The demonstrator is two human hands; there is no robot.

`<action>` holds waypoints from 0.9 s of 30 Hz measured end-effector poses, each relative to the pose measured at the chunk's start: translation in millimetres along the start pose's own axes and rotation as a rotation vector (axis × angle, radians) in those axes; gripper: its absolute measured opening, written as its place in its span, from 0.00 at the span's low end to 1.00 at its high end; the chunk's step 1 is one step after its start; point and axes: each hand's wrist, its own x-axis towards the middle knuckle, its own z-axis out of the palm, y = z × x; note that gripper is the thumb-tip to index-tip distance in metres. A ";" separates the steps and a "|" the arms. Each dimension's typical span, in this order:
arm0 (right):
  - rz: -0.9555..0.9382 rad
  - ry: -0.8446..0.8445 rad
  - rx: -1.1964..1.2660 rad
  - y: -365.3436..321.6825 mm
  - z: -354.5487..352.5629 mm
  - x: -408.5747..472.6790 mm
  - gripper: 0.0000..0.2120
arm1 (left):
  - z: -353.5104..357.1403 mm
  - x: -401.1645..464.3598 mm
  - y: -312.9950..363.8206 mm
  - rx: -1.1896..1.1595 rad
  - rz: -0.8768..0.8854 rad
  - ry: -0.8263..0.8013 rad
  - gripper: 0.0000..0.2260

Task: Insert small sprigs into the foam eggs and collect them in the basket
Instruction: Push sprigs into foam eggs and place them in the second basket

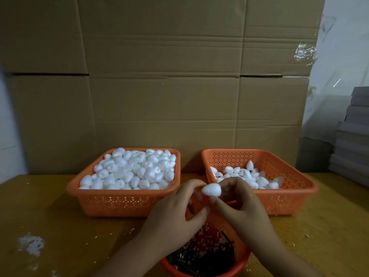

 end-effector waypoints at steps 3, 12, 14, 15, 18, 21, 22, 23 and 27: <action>0.035 0.164 -0.107 -0.4 -15.5 11.6 0.12 | -1.8 0.9 0.1 -0.057 0.009 0.025 0.18; 0.099 0.302 -0.287 9.6 -47.5 26.4 0.20 | -22.7 7.7 -6.2 0.004 -0.006 0.190 0.09; 0.021 0.230 -0.305 3.0 -37.3 20.8 0.14 | -33.4 9.2 -17.7 0.192 -0.015 0.241 0.06; -0.013 0.145 -0.321 -1.4 -31.0 16.7 0.12 | -38.7 9.9 -24.7 0.294 -0.024 0.260 0.05; -0.098 -0.208 -0.393 -13.1 -9.7 1.0 0.09 | -52.9 12.0 -48.3 0.425 -0.153 0.278 0.08; -0.192 -0.496 -0.573 -11.9 6.5 -9.9 0.11 | -66.1 16.0 -67.9 0.528 -0.348 0.228 0.14; -0.199 -0.572 -0.653 -10.0 9.3 -12.3 0.16 | -71.6 16.9 -73.8 0.563 -0.385 0.222 0.15; -0.189 -0.627 -0.720 -7.9 10.6 -13.6 0.19 | -78.5 17.3 -78.7 0.576 -0.423 0.216 0.15; -0.141 -0.701 -0.773 -3.5 9.5 -13.6 0.24 | -104.5 14.1 -96.2 0.594 -0.563 0.088 0.17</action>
